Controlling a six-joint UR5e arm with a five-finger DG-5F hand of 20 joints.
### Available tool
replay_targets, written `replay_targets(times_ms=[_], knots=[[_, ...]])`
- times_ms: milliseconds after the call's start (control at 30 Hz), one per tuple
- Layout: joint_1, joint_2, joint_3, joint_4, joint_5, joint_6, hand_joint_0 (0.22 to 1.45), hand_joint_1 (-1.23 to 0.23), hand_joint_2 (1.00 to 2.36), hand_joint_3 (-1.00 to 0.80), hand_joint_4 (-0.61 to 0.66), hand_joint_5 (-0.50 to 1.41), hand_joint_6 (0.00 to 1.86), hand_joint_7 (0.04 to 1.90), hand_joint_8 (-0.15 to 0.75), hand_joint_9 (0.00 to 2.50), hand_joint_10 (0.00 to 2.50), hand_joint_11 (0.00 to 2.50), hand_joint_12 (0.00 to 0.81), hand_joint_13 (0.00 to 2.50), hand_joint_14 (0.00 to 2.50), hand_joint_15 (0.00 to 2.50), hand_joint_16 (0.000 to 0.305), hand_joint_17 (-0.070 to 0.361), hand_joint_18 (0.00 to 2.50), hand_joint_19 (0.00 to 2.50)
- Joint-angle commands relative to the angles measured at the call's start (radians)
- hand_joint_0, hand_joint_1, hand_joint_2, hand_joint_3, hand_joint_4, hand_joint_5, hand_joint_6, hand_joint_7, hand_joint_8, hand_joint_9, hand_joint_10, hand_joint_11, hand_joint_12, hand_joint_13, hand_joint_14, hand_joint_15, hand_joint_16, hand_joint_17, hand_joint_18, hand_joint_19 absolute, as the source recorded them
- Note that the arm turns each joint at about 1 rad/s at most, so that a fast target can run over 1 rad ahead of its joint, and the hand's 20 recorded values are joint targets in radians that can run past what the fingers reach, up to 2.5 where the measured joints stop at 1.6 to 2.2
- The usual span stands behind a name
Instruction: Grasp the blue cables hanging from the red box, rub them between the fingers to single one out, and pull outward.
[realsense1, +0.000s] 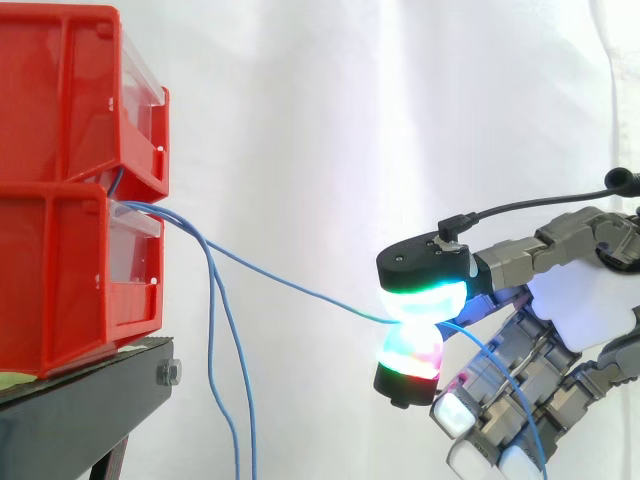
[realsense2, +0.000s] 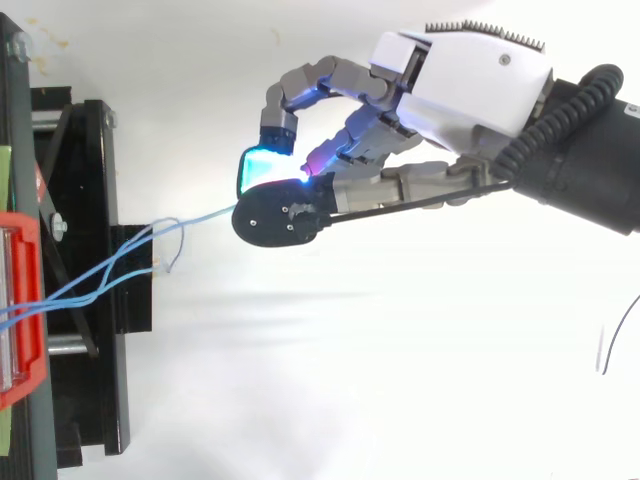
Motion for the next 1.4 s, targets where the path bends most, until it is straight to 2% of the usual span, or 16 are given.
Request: replay_targets(times_ms=[0,133,300,367,400,433,467,500,567,667,700,800,1267,1300,1367], knots=[[0.0,-0.001,0.0,0.006,-0.001,-0.003,0.58,-0.72,1.0,0.04,-0.09,-0.12,0.88,1.1,0.327,1.03,0.01,0.53,0.439,0.87,0.02,0.51,0.058,0.13,0.8,0.48],[0.008,-0.001,0.0,0.072,-0.004,-0.005,0.58,-0.72,1.0,0.04,-0.09,-0.12,0.88,1.1,0.326,1.02,0.01,0.51,0.441,0.87,0.02,0.51,0.058,0.13,0.8,0.48],[0.013,-0.001,-0.002,0.098,-0.027,-0.003,0.58,-0.72,1.0,0.04,-0.09,-0.12,0.88,1.11,0.326,1.02,0.01,0.52,0.44,0.87,0.02,0.52,0.058,0.129,0.8,0.48],[0.016,-0.001,-0.014,0.112,-0.063,0.001,0.58,-0.72,1.0,0.05,-0.08,-0.12,0.87,1.12,0.327,1.02,0.01,0.52,0.439,0.87,0.02,0.52,0.058,0.129,0.8,0.48],[0.016,-0.001,-0.014,0.112,-0.063,0.001,0.58,-0.72,1.0,0.05,-0.08,-0.12,0.88,1.12,0.328,1.01,0.01,0.52,0.44,0.87,0.02,0.51,0.057,0.129,0.8,0.48],[0.017,-0.001,-0.035,0.159,-0.118,0.001,0.58,-0.72,1.0,0.05,-0.08,-0.12,0.88,1.12,0.329,1.01,0.01,0.52,0.439,0.87,0.02,0.51,0.057,0.129,0.8,0.48],[0.017,-0.001,-0.035,0.159,-0.118,0.001,0.58,-0.72,1.0,0.05,-0.08,-0.12,0.88,1.12,0.326,1.01,0.01,0.51,0.44,0.87,0.02,0.51,0.057,0.129,0.8,0.48],[0.017,-0.001,-0.063,0.228,-0.178,0.0,0.58,-0.72,1.0,0.05,-0.08,-0.12,0.88,1.12,0.321,1.01,0.01,0.49,0.437,0.88,0.02,0.52,0.057,0.129,0.81,0.48],[0.017,-0.001,-0.068,0.256,-0.201,-0.005,0.58,-0.72,1.0,0.06,-0.09,-0.12,0.87,1.12,0.312,1.01,0.01,0.47,0.437,0.88,0.02,0.51,0.057,0.129,0.81,0.48],[0.017,-0.001,-0.068,0.277,-0.204,-0.006,0.57,-0.71,1.03,0.06,-0.09,-0.12,0.87,1.13,0.306,1.02,0.01,0.45,0.439,0.89,0.02,0.51,0.058,0.13,0.81,0.49],[0.017,0.001,-0.068,0.28,-0.204,-0.008,0.55,-0.7,1.09,0.04,-0.09,-0.12,0.87,1.14,0.303,1.02,0.01,0.43,0.442,0.89,0.02,0.51,0.059,0.132,0.82,0.48],[0.017,-0.001,-0.068,0.282,-0.208,-0.008,0.54,-0.68,1.13,0.02,-0.09,-0.11,0.87,1.15,0.304,1.02,0.01,0.44,0.444,0.9,0.02,0.51,0.059,0.133,0.83,0.49],[0.017,-0.001,-0.069,0.282,-0.208,-0.009,0.53,-0.66,1.18,0.02,-0.07,-0.11,0.86,1.15,0.306,1.08,0.01,0.42,0.45,0.92,0.01,0.51,0.06,0.135,0.85,0.49],[0.017,-0.001,-0.069,0.282,-0.208,-0.009,0.52,-0.64,1.24,0.01,-0.07,-0.1,0.86,1.16,0.307,1.09,0.01,0.42,0.454,0.92,0.01,0.51,0.061,0.137,0.86,0.49],[0.017,-0.001,-0.069,0.282,-0.208,-0.009,0.5,-0.62,1.29,-0.01,-0.07,-0.1,0.86,1.17,0.308,1.11,0.01,0.41,0.455,0.93,0.01,0.51,0.061,0.138,0.86,0.48]])
